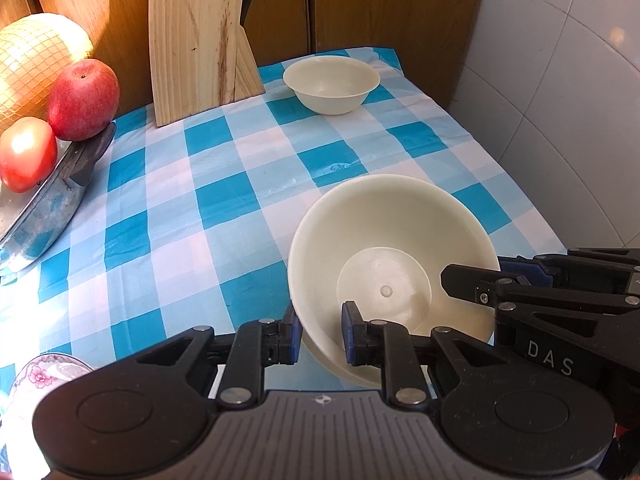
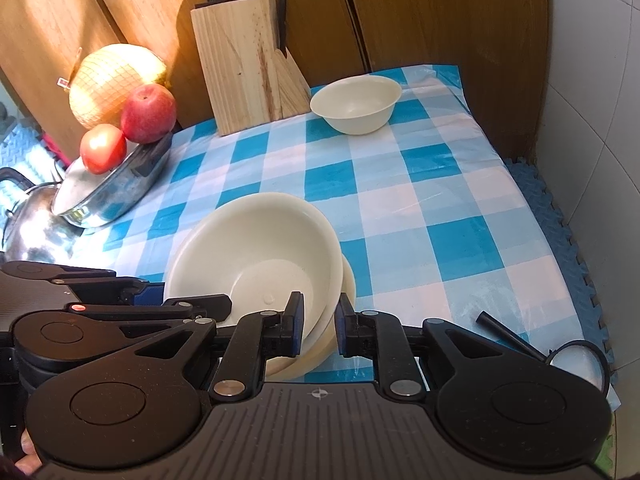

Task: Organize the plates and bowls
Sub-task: 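Open both grippers and release the nested cream bowl, then move both grippers to the cream bowl beside the knife block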

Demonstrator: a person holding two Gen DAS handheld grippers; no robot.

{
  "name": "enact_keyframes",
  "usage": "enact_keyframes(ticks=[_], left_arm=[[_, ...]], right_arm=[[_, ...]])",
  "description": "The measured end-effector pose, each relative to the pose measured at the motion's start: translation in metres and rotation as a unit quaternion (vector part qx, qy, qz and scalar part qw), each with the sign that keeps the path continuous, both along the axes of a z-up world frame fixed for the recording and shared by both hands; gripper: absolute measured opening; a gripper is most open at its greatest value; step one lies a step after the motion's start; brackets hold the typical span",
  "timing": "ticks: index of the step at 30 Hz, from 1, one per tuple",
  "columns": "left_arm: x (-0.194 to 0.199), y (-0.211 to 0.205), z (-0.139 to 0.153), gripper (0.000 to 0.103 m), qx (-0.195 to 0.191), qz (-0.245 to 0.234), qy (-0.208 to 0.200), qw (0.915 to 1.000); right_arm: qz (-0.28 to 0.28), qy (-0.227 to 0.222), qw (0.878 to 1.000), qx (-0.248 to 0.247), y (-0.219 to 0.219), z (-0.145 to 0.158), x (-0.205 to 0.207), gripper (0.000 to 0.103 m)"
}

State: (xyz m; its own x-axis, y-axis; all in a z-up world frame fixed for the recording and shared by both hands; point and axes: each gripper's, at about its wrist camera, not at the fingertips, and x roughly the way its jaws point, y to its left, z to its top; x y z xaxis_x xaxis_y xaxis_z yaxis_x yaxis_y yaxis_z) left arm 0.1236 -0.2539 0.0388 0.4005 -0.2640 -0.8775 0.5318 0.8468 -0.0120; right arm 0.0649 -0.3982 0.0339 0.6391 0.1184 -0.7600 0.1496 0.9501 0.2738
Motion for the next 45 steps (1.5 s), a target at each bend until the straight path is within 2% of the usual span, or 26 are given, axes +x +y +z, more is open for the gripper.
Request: enact_keyframes(ticks=[9,19,23,28,30,35,40,43,45], left_arm=[[0.002,0.006,0.004,0.015,0.013,0.019,-0.011,0.9997],[0.001,0.008,0.025,0.015,0.041,0.049,-0.059,0.9962],[0.007,0.009,0.028,0.015,0.019,0.054,-0.067,0.9961],[0.025,0.015,0.022,0.015,-0.024,0.078,-0.062,0.9948],[0.032,0.015,0.018,0.015,-0.035,0.086,-0.064,0.9936],[0.050,0.009,0.011,0.015,-0.039,0.091,-0.057,0.9935],[0.071,0.008,0.004,0.015,-0.047,0.114,-0.050,0.9911],[0.079,0.007,0.002,0.015,-0.050,0.120,-0.048,0.9903],[0.080,0.003,0.002,0.015,-0.045,0.118,-0.057,0.9904]], right_arm=[[-0.009,-0.017,0.999,-0.046,0.001,0.003,-0.001,0.028],[-0.004,-0.040,0.999,-0.031,-0.001,0.009,-0.003,0.028],[-0.008,-0.053,0.998,-0.028,0.003,0.015,0.002,0.031],[-0.030,-0.050,0.996,-0.062,0.006,0.011,0.010,0.033],[-0.047,-0.046,0.996,-0.058,0.000,0.009,0.014,0.033],[-0.081,-0.056,0.994,-0.051,-0.010,0.011,0.023,0.033],[-0.089,-0.058,0.993,-0.060,-0.010,0.016,0.047,0.034],[-0.095,-0.077,0.989,-0.081,-0.007,0.027,0.057,0.034],[-0.101,-0.089,0.988,-0.081,-0.008,0.031,0.063,0.037]])
